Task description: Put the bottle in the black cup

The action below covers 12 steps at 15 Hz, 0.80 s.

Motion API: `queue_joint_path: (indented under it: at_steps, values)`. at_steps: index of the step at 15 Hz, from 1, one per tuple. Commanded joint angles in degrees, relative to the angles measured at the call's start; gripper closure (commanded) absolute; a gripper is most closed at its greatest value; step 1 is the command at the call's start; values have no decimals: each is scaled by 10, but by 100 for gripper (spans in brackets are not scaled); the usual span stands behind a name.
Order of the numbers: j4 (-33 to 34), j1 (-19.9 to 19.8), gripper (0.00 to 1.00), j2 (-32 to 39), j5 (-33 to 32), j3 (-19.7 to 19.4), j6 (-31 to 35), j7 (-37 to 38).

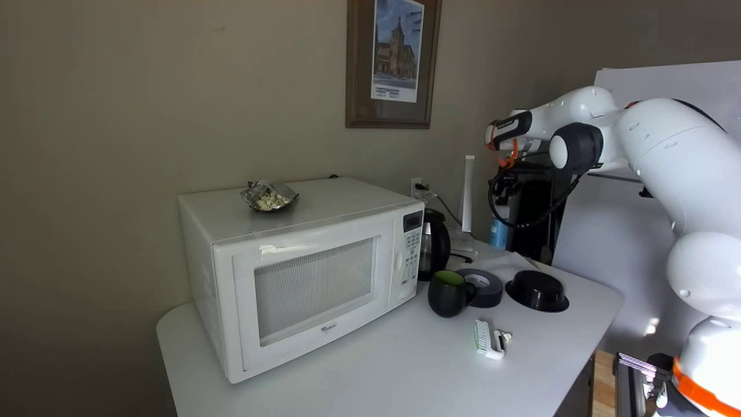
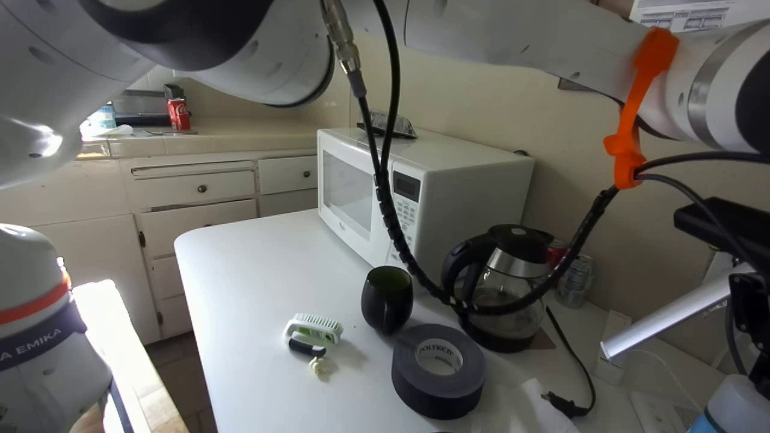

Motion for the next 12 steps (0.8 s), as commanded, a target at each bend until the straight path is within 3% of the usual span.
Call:
queue_joint_path:
  at_steps: [1, 7, 12]
  values:
    - [-117, 6, 93, -91, -13, 0, -6, -88]
    - [-275, 6, 93, -193, -15, 3, -18, -248]
    - [-411, 23, 93, -279, -22, 1, 16, -347]
